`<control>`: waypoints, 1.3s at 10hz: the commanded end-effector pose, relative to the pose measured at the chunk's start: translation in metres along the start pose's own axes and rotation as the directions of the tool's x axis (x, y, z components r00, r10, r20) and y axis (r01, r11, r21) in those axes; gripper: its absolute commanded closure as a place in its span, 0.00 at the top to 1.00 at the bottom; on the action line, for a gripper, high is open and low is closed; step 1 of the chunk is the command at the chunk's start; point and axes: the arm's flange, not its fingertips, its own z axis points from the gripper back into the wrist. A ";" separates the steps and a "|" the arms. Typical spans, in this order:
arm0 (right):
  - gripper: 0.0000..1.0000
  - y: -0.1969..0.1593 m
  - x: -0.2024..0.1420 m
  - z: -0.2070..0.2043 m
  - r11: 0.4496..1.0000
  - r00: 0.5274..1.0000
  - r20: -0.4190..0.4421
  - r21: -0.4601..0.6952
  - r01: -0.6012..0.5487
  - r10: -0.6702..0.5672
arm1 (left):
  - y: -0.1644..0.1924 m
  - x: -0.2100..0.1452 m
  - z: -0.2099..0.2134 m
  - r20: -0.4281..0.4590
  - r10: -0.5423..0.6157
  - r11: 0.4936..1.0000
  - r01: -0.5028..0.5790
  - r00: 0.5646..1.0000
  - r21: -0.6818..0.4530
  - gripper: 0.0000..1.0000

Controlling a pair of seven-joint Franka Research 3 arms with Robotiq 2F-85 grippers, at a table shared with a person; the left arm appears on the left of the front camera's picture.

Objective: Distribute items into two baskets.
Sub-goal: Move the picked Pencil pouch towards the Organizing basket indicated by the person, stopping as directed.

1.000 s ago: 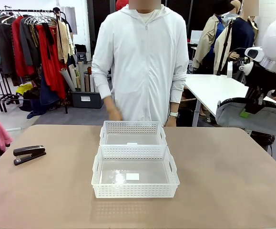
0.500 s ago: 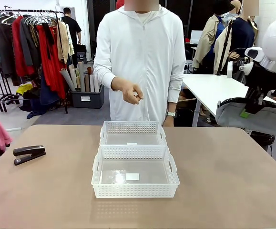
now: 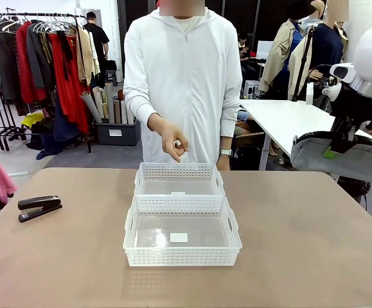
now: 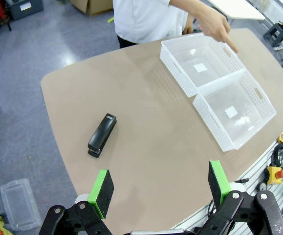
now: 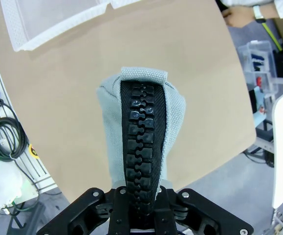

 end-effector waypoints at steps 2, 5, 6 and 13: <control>0.00 0.001 0.000 0.000 1.000 1.000 0.003 -0.011 0.016 -0.016 | -0.001 0.000 0.000 0.002 -0.002 1.000 0.002 1.000 -0.003 1.00; 0.00 0.001 0.000 0.000 1.000 1.000 0.003 -0.011 0.016 -0.016 | -0.001 0.000 0.000 0.002 -0.002 1.000 0.002 1.000 -0.003 1.00; 0.00 0.000 0.000 0.000 1.000 1.000 0.000 0.000 0.000 0.000 | -0.001 0.000 0.000 0.002 -0.002 1.000 0.002 1.000 -0.003 1.00; 0.00 0.039 0.000 -0.016 0.996 0.995 0.044 0.028 -0.090 0.089 | -0.001 0.000 0.000 0.002 -0.002 1.000 0.002 1.000 -0.003 1.00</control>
